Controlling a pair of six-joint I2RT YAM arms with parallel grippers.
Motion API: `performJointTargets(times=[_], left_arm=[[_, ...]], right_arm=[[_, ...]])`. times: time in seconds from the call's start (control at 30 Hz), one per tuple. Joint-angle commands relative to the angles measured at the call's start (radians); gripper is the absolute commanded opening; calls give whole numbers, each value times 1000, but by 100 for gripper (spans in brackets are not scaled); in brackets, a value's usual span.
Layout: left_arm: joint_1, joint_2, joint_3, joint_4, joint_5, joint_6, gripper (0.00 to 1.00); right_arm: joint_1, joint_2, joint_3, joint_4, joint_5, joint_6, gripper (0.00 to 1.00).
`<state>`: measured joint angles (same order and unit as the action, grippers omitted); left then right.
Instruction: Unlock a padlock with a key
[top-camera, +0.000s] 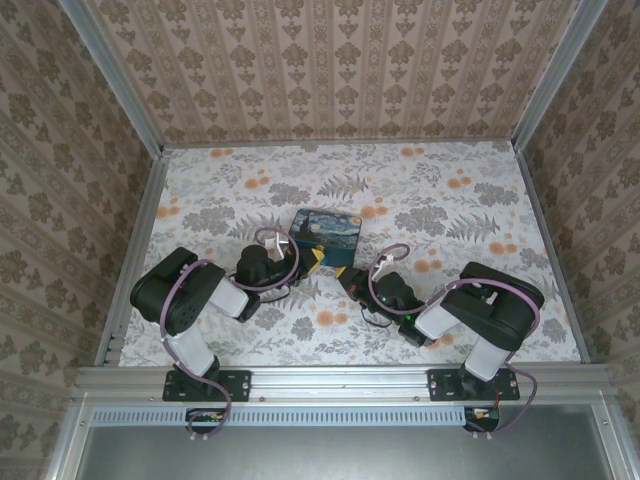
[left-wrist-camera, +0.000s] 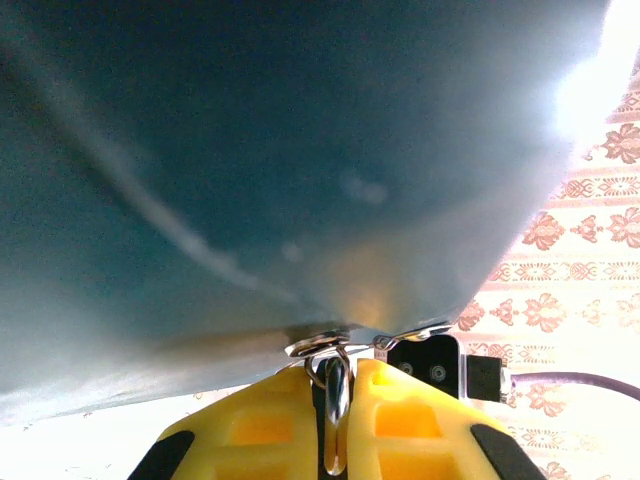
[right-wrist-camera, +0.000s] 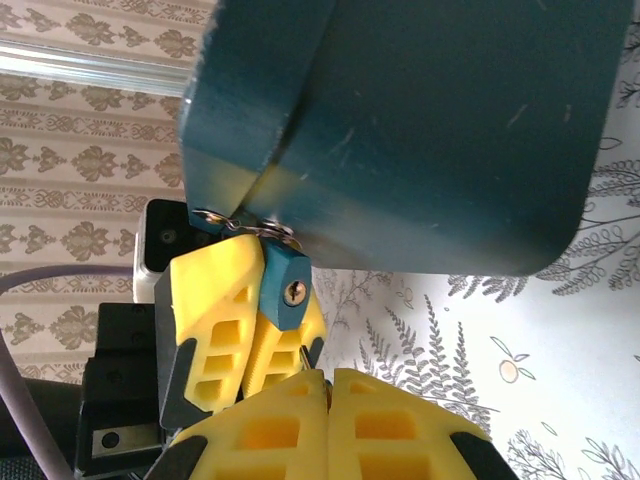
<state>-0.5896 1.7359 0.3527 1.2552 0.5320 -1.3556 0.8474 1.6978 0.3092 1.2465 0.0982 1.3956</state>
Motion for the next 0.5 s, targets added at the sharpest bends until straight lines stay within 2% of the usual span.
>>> performJointTargets(times=[0.0, 0.47], left_arm=[[-9, -36, 15, 21, 22, -4, 0], [-10, -36, 15, 21, 25, -2, 0]], right_arm=[[3, 22, 25, 1, 15, 14, 0], [-20, 44, 51, -11, -3, 16, 0]])
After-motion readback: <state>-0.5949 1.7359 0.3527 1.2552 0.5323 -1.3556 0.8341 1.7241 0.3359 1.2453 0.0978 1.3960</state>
